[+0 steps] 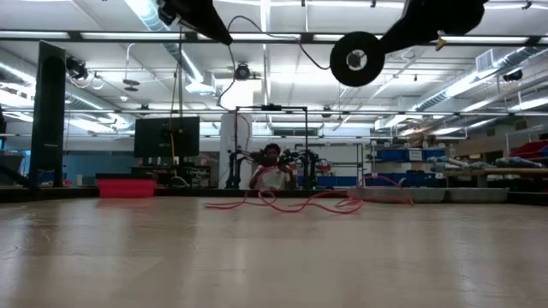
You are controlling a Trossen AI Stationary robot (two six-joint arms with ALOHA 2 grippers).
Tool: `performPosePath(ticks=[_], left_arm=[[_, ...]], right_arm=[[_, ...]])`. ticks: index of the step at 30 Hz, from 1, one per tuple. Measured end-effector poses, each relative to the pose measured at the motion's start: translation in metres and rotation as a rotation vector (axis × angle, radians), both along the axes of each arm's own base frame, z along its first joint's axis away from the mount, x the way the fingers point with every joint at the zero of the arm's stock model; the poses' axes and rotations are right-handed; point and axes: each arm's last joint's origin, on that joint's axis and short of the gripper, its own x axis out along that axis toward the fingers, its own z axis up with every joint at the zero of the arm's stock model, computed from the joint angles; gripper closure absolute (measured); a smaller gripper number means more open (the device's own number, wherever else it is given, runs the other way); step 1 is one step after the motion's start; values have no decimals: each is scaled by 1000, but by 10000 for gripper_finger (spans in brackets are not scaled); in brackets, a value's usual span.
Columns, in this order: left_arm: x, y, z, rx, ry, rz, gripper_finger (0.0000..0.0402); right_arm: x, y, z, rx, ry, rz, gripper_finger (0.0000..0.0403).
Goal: Coil cords
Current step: Uncoil the red wire from the black spool
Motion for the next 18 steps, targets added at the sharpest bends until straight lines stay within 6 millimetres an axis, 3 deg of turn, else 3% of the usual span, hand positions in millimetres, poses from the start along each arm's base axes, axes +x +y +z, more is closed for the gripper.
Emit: performPosePath(ticks=[5,18], left_arm=[[-1,-2,2,10,-4,-10,401],[6,-20,16,-17,-145,-134,401]], right_arm=[[-2,-1,-3,-9,45,15,403],[3,-48,-7,-195,172,-217,403]])
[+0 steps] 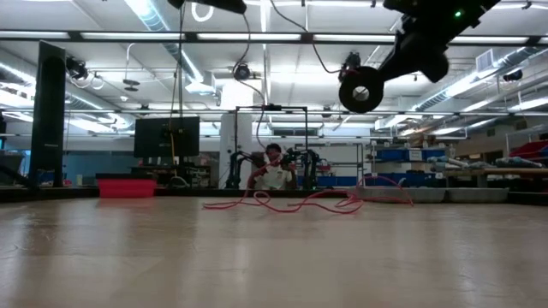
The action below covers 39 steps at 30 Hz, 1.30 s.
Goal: Coil cords
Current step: Uncoil the red wire from the black spool
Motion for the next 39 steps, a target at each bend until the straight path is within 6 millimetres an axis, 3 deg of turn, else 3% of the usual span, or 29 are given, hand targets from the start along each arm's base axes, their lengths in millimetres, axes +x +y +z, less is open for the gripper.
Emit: performPosePath(ticks=[6,12,20,28,39], left_arm=[[5,-6,4,-47,-61,-61,401],[19,-12,-8,-64,-58,-100,401],[45,-16,-39,-32,16,-99,401],[66,-18,-55,-59,-1,-185,401],[73,-26,-72,-100,90,-381,401]], right_arm=[[9,-19,11,-102,-56,-93,403],[22,-30,33,-172,-189,-99,403],[27,-23,61,-271,-332,-6,403],[26,-20,70,-338,-335,-8,403],[24,-18,82,-361,-425,0,403]])
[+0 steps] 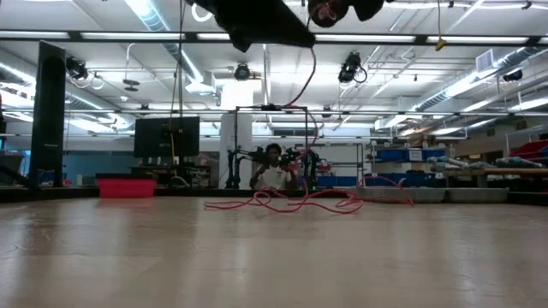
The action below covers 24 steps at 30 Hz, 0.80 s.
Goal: Coil cords
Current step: Uncoil the red wire from the black spool
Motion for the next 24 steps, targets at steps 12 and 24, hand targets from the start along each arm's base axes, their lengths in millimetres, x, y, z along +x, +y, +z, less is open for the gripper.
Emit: performPosePath(ticks=[12,24], left_arm=[[-14,30,-24,119,280,223,401],[-39,40,-30,301,431,449,401]], right_arm=[[-8,49,-3,60,-32,206,403],[-25,92,-29,190,67,283,403]])
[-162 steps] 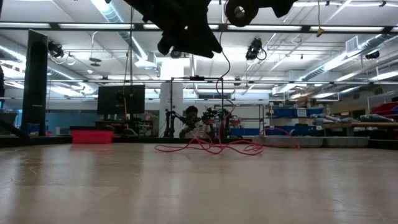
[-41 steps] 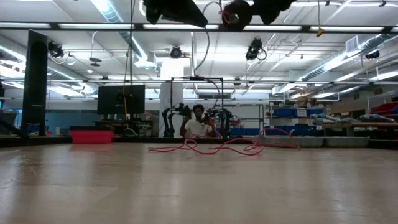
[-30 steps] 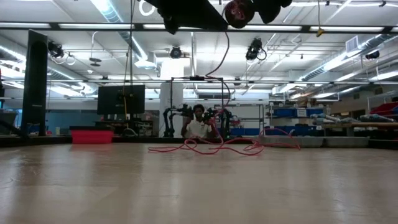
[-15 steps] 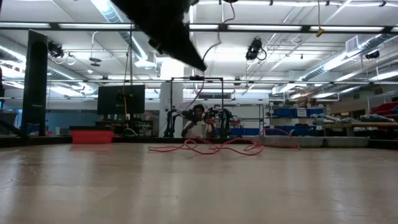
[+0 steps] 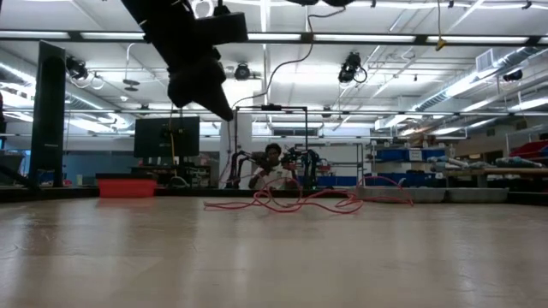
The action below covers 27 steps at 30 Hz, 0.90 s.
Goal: Coil cords
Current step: Uncoil the red wire from the black spool
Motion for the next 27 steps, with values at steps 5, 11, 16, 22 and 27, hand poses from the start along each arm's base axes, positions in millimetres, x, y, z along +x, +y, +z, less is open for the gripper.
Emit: performPosePath(ticks=[5,11,16,22,27], left_arm=[[-13,-2,16,0,-44,18,401],[-30,-6,48,6,-176,14,401],[-44,-5,66,48,-234,23,401],[-50,-2,69,78,-210,35,401],[-57,1,66,125,-190,98,401]], right_arm=[[-7,3,-23,75,98,8,403],[-17,-7,-46,159,216,-51,403],[-18,-12,-52,206,278,-40,403],[-17,-9,-50,221,273,-2,403],[-21,3,-53,250,351,141,403]])
